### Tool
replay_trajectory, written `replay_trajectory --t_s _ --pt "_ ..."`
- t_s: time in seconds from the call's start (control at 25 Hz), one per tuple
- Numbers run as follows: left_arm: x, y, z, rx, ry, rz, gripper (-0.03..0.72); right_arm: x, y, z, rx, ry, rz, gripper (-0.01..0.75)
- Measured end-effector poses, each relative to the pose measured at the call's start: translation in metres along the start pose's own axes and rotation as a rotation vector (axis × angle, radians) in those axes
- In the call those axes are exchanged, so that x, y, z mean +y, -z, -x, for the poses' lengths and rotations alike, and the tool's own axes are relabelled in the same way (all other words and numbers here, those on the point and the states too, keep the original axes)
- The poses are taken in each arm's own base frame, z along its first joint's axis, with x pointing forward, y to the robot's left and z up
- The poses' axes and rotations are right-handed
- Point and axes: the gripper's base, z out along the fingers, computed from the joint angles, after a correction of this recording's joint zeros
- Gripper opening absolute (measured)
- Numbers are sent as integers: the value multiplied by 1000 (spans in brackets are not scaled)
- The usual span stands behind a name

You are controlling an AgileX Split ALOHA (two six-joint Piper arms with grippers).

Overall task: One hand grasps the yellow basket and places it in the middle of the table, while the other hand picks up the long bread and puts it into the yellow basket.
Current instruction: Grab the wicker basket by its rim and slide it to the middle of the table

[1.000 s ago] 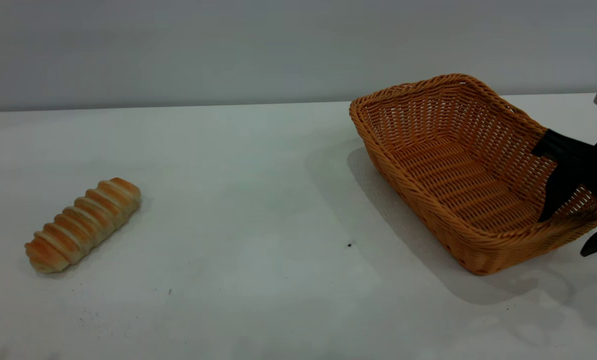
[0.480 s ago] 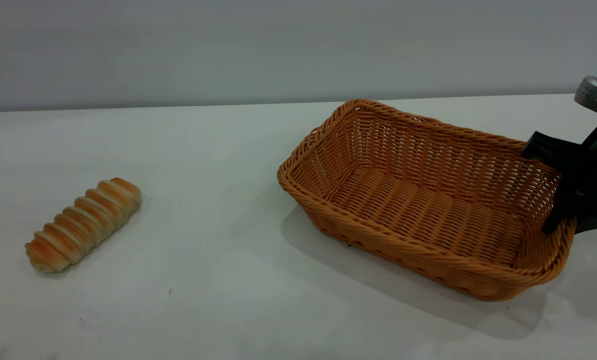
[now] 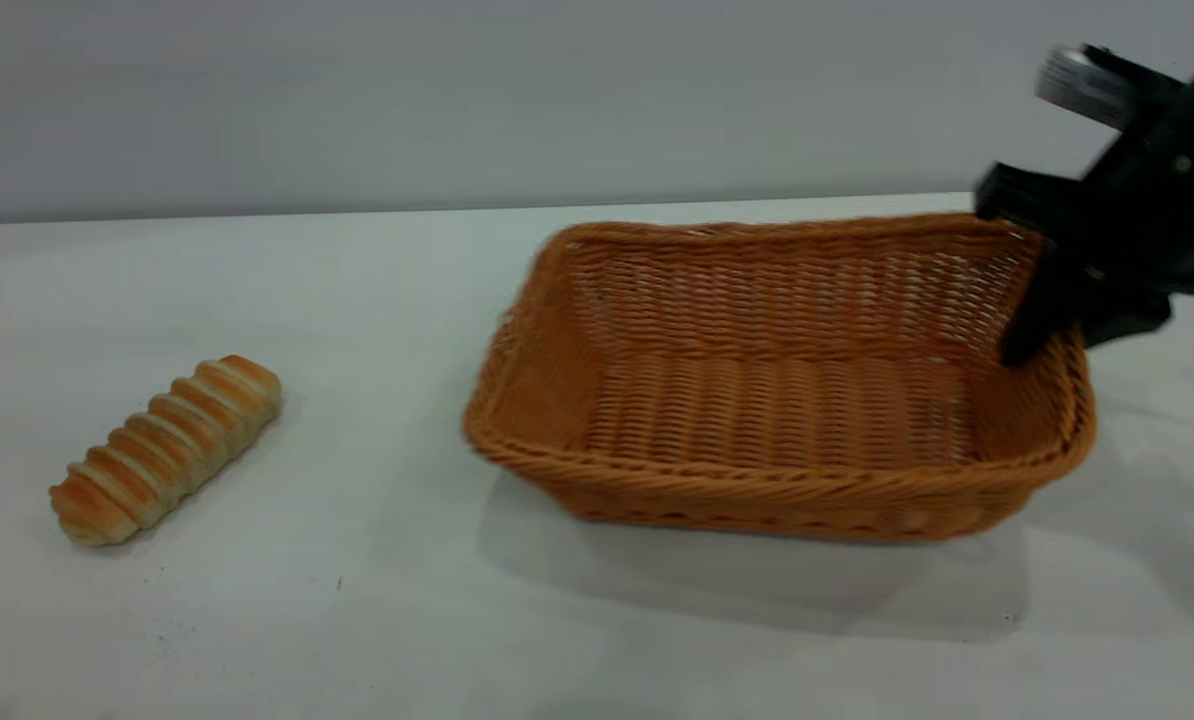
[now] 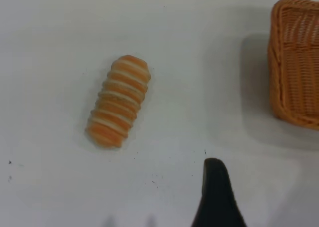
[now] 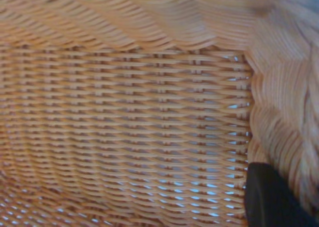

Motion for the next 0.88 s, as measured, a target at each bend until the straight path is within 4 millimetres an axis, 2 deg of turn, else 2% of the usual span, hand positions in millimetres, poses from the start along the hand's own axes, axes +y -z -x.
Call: replay_trajectory --t_s 0.16,0.36,0.48,0.6,0.72,0.88 --pt "0 0 -1 11 0 0 553 26 -5 -5 -6 68 59 85" --pt "0 0 -2 19 0 0 553 53 -34 -19 50 176 77 85" --pt "0 0 -3 31 0 0 553 60 -49 -25 70 195 75 85" --pt "0 0 -4 40 0 1 553 63 -54 -24 41 190 75 108" --pt "0 0 -4 41 0 1 553 64 -54 -20 -7 200 73 240" --pt "0 -4 -3 58 2 3 553 64 -54 -17 -36 229 70 541"
